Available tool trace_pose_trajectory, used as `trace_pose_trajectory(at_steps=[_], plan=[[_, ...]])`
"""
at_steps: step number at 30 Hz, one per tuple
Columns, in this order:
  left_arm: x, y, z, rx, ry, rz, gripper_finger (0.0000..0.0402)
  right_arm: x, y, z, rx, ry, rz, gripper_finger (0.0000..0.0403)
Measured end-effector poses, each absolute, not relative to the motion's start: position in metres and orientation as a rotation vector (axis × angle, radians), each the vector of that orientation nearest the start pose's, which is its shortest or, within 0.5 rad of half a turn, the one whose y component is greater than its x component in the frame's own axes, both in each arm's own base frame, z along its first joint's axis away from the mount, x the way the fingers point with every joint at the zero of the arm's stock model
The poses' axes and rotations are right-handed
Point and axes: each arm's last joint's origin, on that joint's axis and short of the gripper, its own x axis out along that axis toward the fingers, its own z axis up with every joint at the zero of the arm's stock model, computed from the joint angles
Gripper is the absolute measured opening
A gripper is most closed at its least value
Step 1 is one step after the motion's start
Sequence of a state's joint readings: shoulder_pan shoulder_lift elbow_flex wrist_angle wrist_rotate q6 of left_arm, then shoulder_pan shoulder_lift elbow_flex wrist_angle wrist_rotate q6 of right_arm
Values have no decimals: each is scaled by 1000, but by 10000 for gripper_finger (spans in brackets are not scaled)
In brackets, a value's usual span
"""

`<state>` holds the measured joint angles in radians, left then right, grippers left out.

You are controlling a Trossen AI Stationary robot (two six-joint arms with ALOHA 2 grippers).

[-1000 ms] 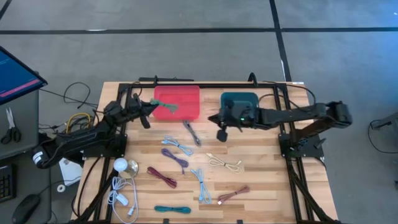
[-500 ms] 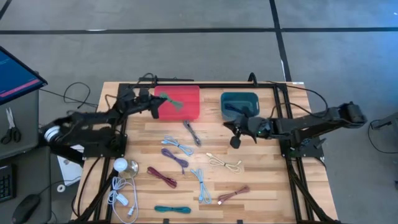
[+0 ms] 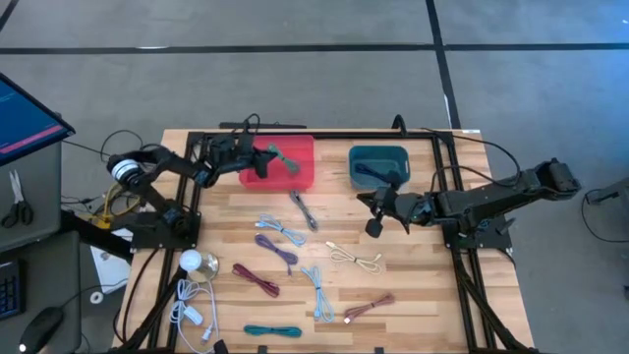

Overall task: Pick & Place USB Port
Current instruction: Put the green charger cable into the red bin

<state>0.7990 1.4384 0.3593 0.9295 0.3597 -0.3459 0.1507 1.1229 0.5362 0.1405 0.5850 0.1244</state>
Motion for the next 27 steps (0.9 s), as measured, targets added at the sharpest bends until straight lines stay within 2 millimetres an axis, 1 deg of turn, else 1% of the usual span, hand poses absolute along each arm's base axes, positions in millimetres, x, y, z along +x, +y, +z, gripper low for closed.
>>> trace_pose_trajectory(at_steps=[5, 9, 19, 22, 27], plan=[[180, 173, 163, -476, 34, 514, 38, 226, 18, 216, -41, 392, -452, 15], [180, 173, 162, -477, 34, 517, 65, 226, 18, 216, -41, 393, -452, 17], [181, 173, 164, -475, 32, 490, 118, 226, 18, 216, -43, 393, -453, 16], [186, 175, 171, -463, 17, 440, 136, 226, 18, 216, -43, 392, -453, 17], [203, 177, 193, -410, -31, 357, 150, 226, 18, 216, -42, 391, -453, 15]])
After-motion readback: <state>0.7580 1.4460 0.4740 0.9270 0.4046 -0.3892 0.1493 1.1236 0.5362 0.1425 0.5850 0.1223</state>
